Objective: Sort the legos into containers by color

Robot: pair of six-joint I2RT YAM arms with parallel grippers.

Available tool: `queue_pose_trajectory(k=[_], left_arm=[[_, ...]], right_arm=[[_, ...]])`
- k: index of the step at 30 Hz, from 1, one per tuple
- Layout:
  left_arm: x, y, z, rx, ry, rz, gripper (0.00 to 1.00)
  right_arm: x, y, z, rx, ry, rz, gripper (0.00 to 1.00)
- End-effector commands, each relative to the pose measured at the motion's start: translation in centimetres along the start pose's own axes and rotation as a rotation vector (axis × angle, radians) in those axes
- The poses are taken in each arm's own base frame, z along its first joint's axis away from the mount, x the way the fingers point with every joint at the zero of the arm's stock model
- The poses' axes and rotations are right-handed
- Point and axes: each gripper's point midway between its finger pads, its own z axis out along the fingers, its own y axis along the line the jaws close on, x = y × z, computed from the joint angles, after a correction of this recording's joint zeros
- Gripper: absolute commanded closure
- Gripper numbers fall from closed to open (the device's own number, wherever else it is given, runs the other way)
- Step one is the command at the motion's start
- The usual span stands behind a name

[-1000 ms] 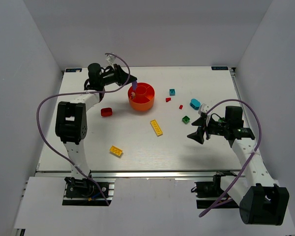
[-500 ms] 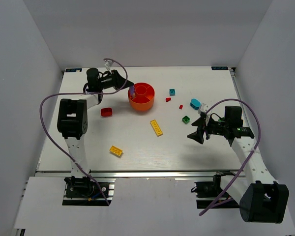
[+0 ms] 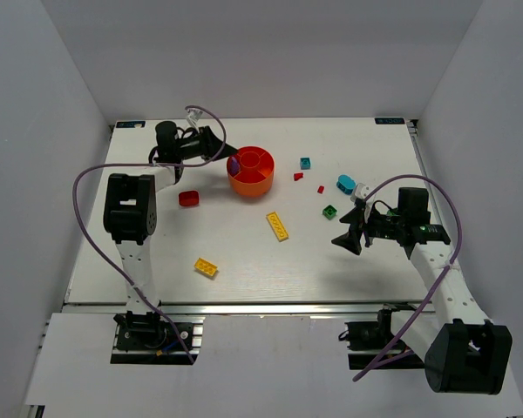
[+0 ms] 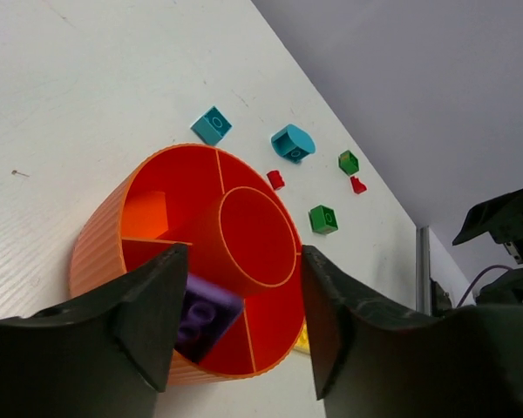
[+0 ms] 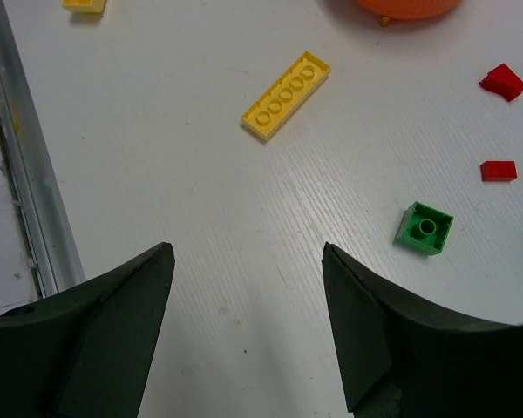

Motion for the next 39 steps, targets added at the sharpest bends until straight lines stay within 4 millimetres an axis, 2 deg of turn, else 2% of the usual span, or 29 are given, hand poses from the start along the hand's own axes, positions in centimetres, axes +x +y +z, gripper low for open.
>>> queue_pose_trajectory(k=[1, 6, 10, 11, 13, 14, 15, 17, 18, 20, 21, 22, 23, 24, 25, 26, 27, 28, 30, 31, 32, 33, 34, 35, 36, 37, 39], left_arm=[[-1.8, -0.8, 0.2, 0.003, -0.013, 0.054, 0.33], [-3.0, -1.5, 0.3, 0.01, -0.021, 0.072, 0.32], [-5.4, -3.6, 0.0, 0.018, -0.054, 0.124, 0.33], [-6.8, -5.2, -0.4, 0.018, -0.075, 0.153, 0.34], [-8.7, -6.3, -1.5, -0.005, -0.113, 0.18, 0.4], [-10.3, -8.1, -2.2, -0.027, -0.145, 0.203, 0.45], [-10.8, -8.5, -3.0, -0.056, -0.162, 0.2, 0.59], [-10.8, -9.1, -4.4, -0.128, -0.171, 0.173, 0.73], [-12.0, -11.0, -5.5, -0.177, -0.216, 0.201, 0.77], [-9.7, -11.3, -6.8, -0.235, -0.19, 0.183, 0.84], [-10.3, -13.4, -8.1, -0.261, -0.224, 0.217, 0.84], [-8.0, -12.8, -8.7, -0.292, -0.199, 0.199, 0.8], [-6.5, -12.7, -9.3, -0.323, -0.171, 0.17, 0.73], [-6.6, -13.8, -10.6, -0.378, -0.201, 0.185, 0.64], [-4.4, -13.0, -11.3, -0.421, -0.17, 0.159, 0.55], [-2.6, -13.0, -12.1, -0.452, -0.139, 0.122, 0.5], [-1.7, -13.2, -12.7, -0.471, -0.133, 0.117, 0.45], [-0.1, -13.3, -13.7, -0.508, -0.132, 0.111, 0.3], [2.3, -13.3, -14.7, -0.544, -0.097, 0.079, 0.24], [2.4, -13.9, -15.5, -0.566, -0.107, 0.11, 0.21], [4.2, -13.5, -16.1, -0.592, -0.08, 0.082, 0.18], [4.6, -13.6, -16.5, -0.607, -0.081, 0.085, 0.15], [4.9, -13.6, -16.9, -0.626, -0.086, 0.087, 0.11], [5.4, -13.7, -17.7, -0.661, -0.096, 0.091, 0.03], [5.7, -13.7, -18.0, -0.674, -0.102, 0.093, 0.02], [5.6, -14.1, -18.7, -0.699, -0.128, 0.115, 0.02], [6.6, -13.4, -19.6, -0.747, -0.137, 0.114, 0.02]], right_arm=[[-0.7, -0.4, -0.1, 0.009, -0.018, -0.029, 0.26], [-0.7, -0.3, 0.0, 0.002, -0.021, -0.028, 0.25], [-0.7, 0.0, 0.0, -0.011, -0.024, -0.035, 0.25], [-0.6, 0.0, 0.0, -0.013, -0.024, -0.036, 0.25], [-0.5, 0.0, 0.1, -0.015, -0.024, -0.049, 0.25], [-0.4, 0.1, 0.1, -0.018, -0.024, -0.05, 0.25], [-0.3, 0.1, 0.1, -0.02, -0.024, -0.053, 0.25], [-0.3, 0.1, 0.2, -0.02, -0.024, -0.061, 0.25], [-0.4, 0.1, 0.2, -0.021, -0.026, -0.066, 0.25], [-0.6, -0.1, 0.3, -0.011, -0.025, -0.072, 0.26], [-1.1, -0.4, 0.2, -0.003, -0.027, -0.079, 0.26], [-1.4, -0.6, 0.3, -0.001, -0.026, -0.082, 0.26], [-1.5, -0.9, 0.3, 0.012, -0.013, -0.087, 0.26], [-2.2, -1.3, 0.3, 0.023, -0.008, -0.1, 0.26], [-2.0, -1.7, 0.5, 0.028, 0.012, -0.089, 0.26], [-1.7, -1.7, 0.7, 0.026, 0.051, -0.065, 0.25], [-2.7, -1.9, 0.8, 0.022, 0.059, -0.077, 0.25], [-2.1, -2.3, 1.5, 0.01, 0.089, -0.041, 0.25], [-2.1, -2.4, 2.7, 0.02, 0.139, -0.02, 0.24], [-1.9, -2.3, 3.6, 0.011, 0.16, -0.015, 0.23], [-1.4, -3.2, 3.9, 0.059, 0.2, -0.02, 0.22], [-1.3, -3.4, 4.5, 0.074, 0.214, -0.002, 0.22], [-1.5, -3.0, 6.0, 0.051, 0.237, -0.021, 0.22], [-0.8, -3.7, 6.4, 0.09, 0.285, -0.018, 0.22], [-0.5, -3.8, 6.9, 0.095, 0.31, -0.004, 0.22], [-0.4, -3.7, 8.3, 0.096, 0.347, -0.014, 0.23], [-0.5, -3.4, 9.8, 0.1, 0.365, 0.006, 0.24]])
